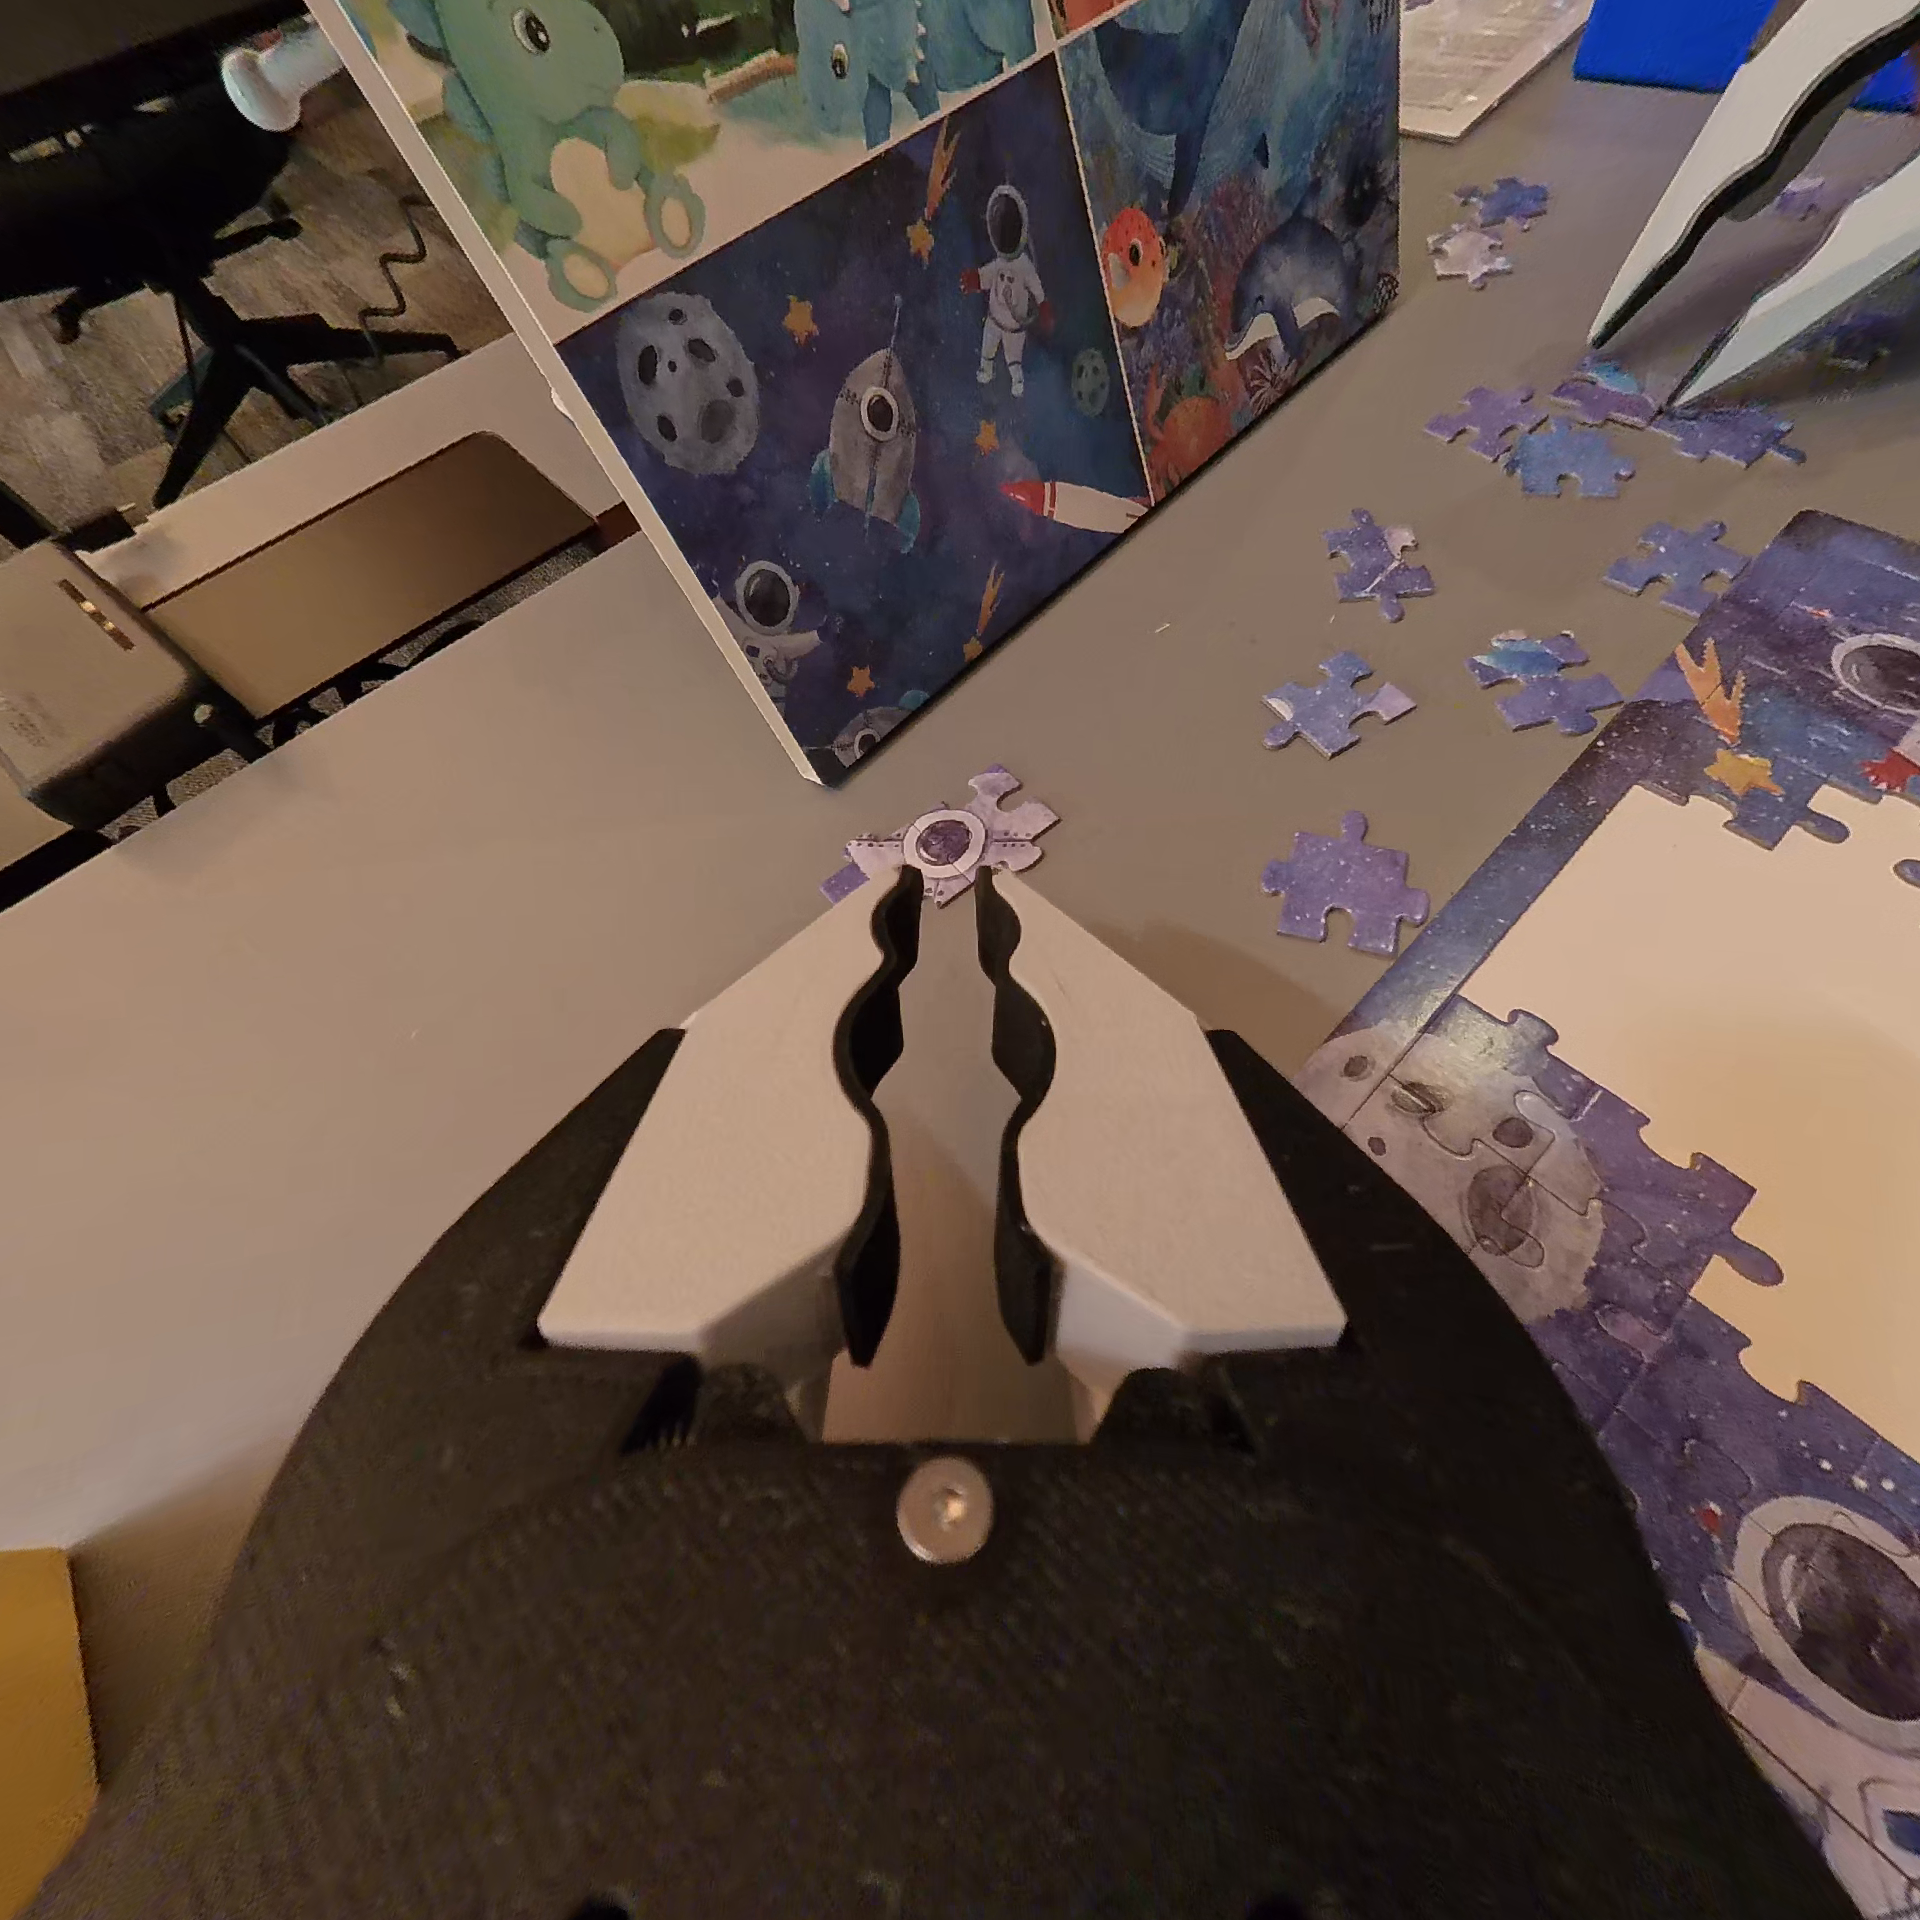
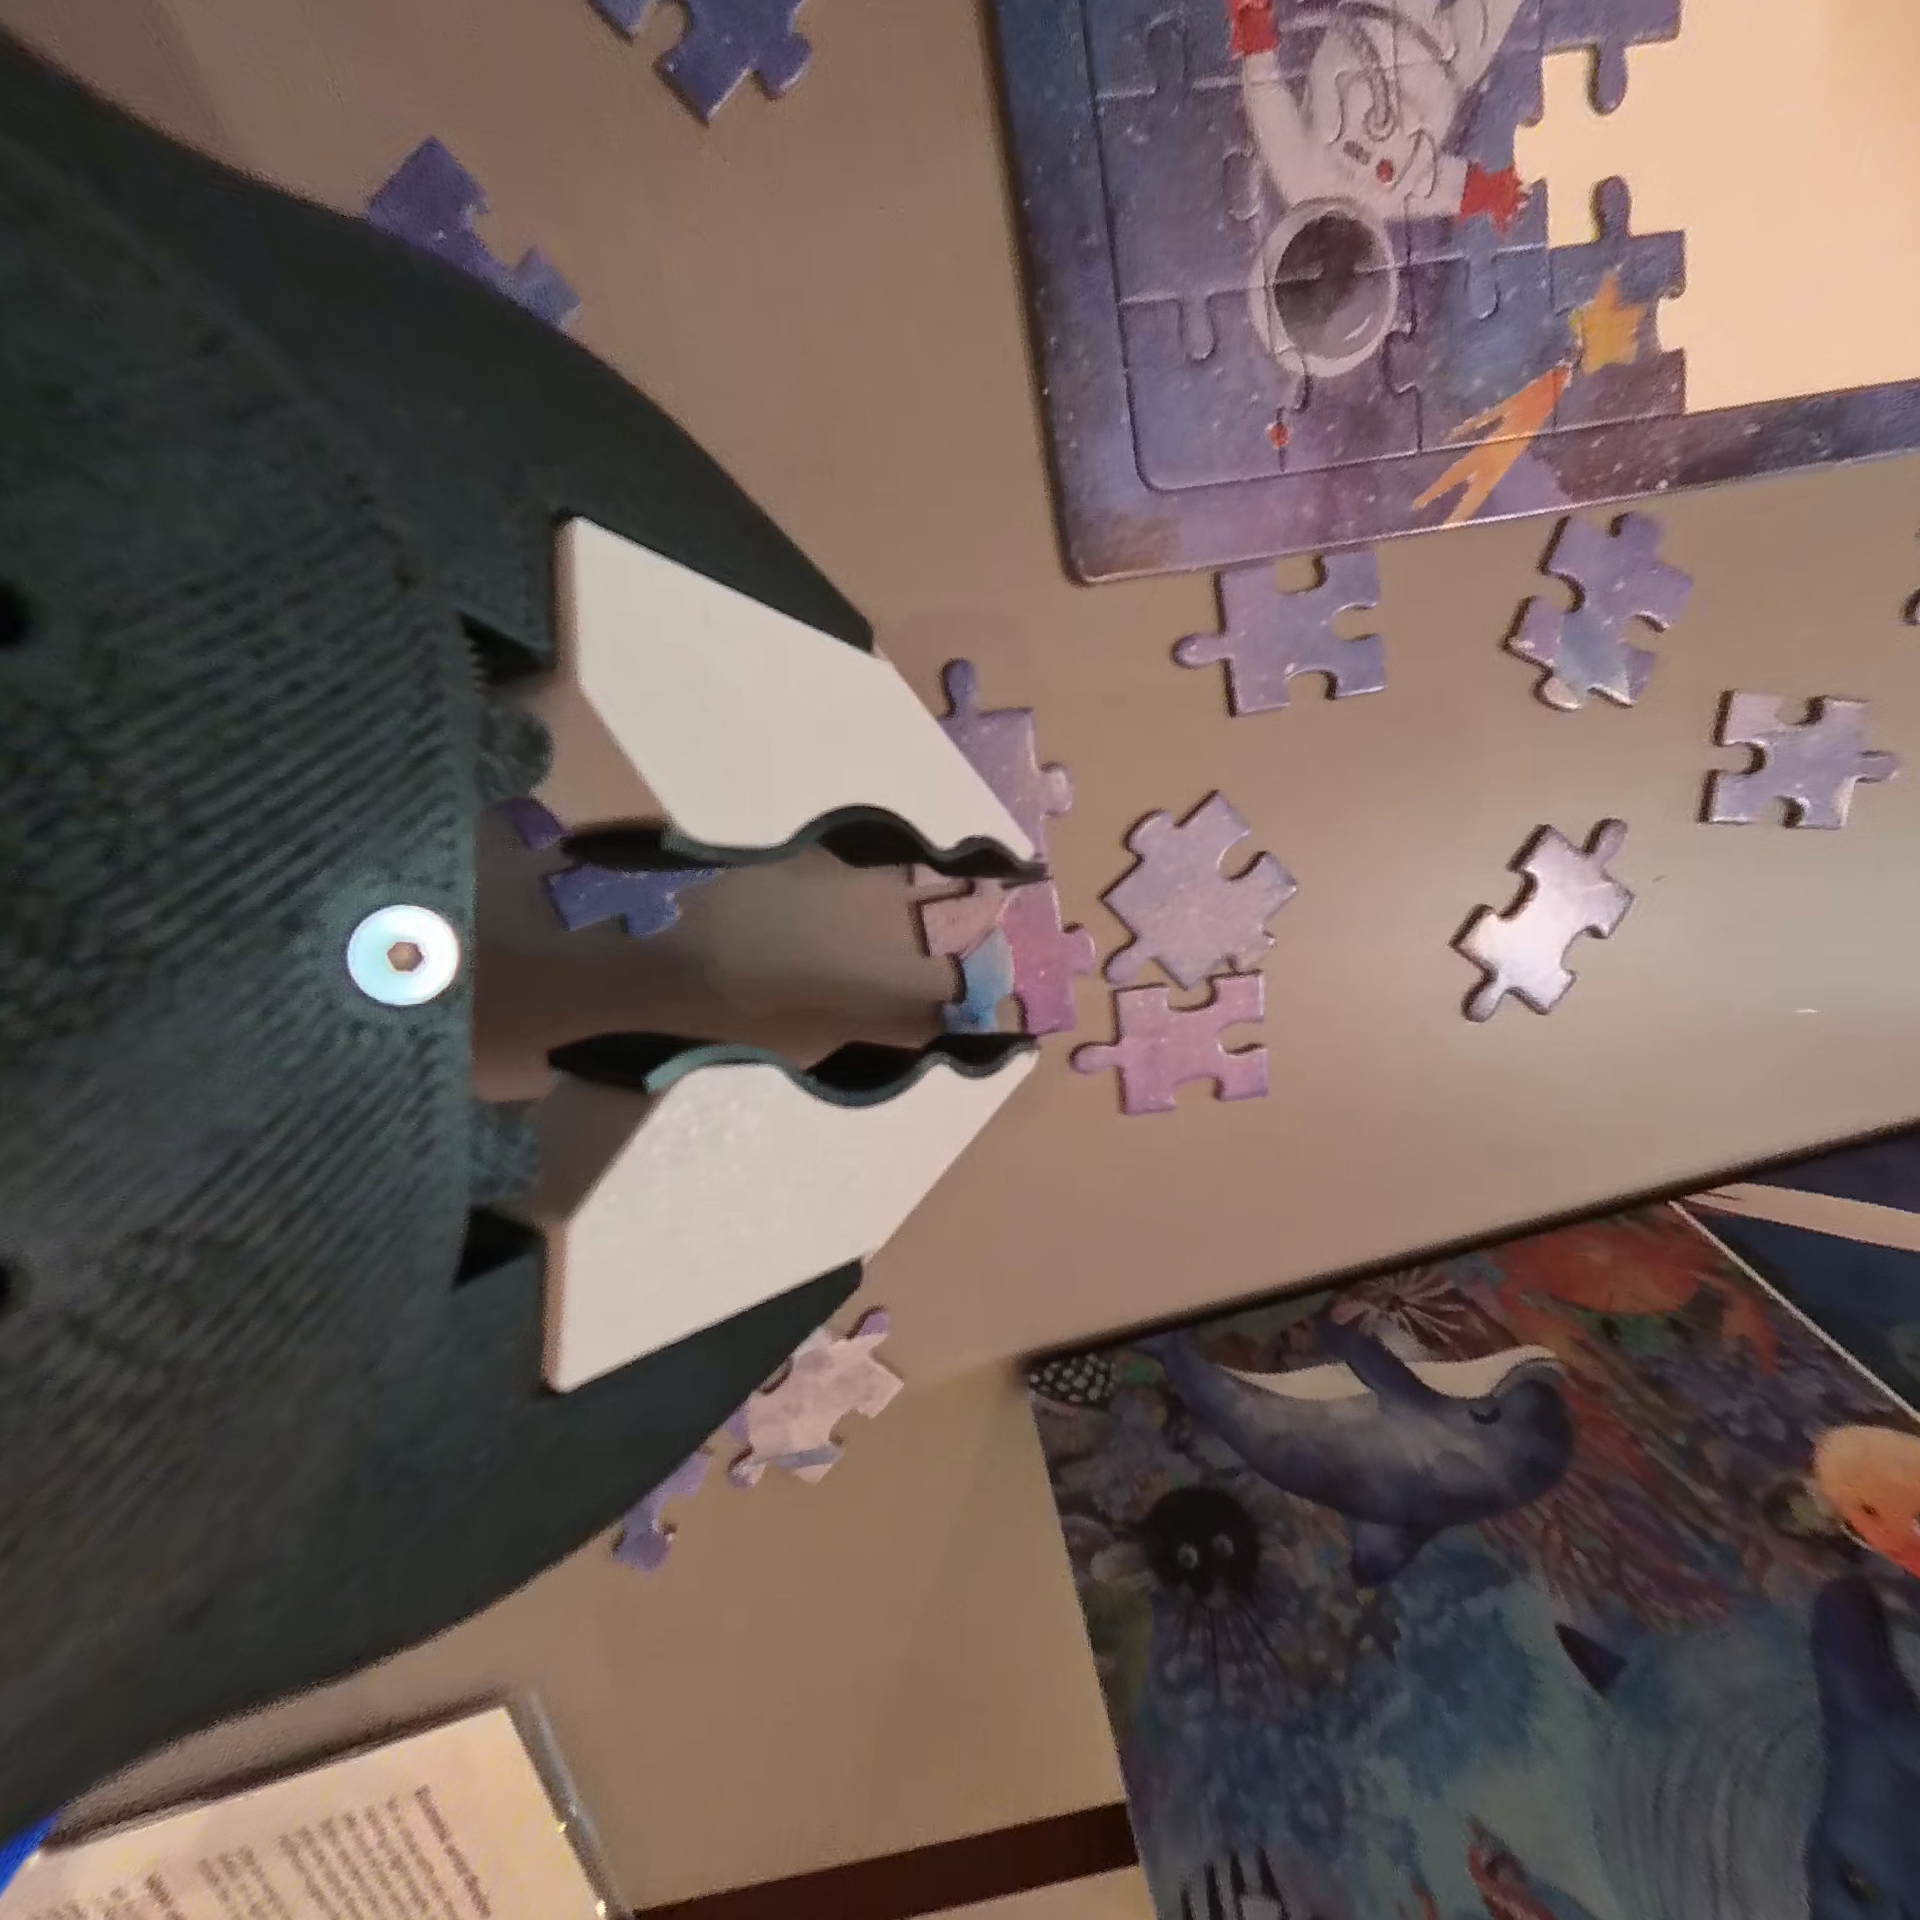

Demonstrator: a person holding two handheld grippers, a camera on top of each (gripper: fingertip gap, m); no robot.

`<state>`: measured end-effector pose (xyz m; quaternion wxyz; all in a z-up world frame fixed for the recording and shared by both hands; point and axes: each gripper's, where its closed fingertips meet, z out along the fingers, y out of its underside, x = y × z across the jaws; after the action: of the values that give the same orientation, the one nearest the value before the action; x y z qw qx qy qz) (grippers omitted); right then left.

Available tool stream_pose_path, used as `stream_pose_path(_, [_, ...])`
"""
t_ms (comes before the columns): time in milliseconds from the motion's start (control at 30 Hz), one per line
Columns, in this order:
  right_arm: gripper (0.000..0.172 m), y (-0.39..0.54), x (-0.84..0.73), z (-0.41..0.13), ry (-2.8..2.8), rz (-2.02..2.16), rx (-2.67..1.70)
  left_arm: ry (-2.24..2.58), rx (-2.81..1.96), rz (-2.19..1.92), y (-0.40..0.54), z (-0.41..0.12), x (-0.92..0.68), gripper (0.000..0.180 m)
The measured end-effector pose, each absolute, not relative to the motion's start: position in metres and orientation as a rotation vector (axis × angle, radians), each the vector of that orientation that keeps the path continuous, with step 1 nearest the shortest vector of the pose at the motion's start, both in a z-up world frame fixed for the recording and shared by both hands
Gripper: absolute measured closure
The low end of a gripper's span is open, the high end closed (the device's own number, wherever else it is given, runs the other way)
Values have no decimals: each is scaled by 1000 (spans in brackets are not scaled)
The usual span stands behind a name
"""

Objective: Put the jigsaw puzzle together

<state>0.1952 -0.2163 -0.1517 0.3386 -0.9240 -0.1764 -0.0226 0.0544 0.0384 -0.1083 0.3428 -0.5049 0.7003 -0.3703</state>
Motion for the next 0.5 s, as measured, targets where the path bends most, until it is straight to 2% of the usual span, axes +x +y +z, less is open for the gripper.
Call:
stream_pose_path(233, [143,-222,200,-144,-422,-43,-2398,1821,-1315,-958,39,-109,54,171])
stream_pose_path(500, [151,-232,212,-151,-364,-56,-2451,1821,-1315,-956,40,-109,54,171])
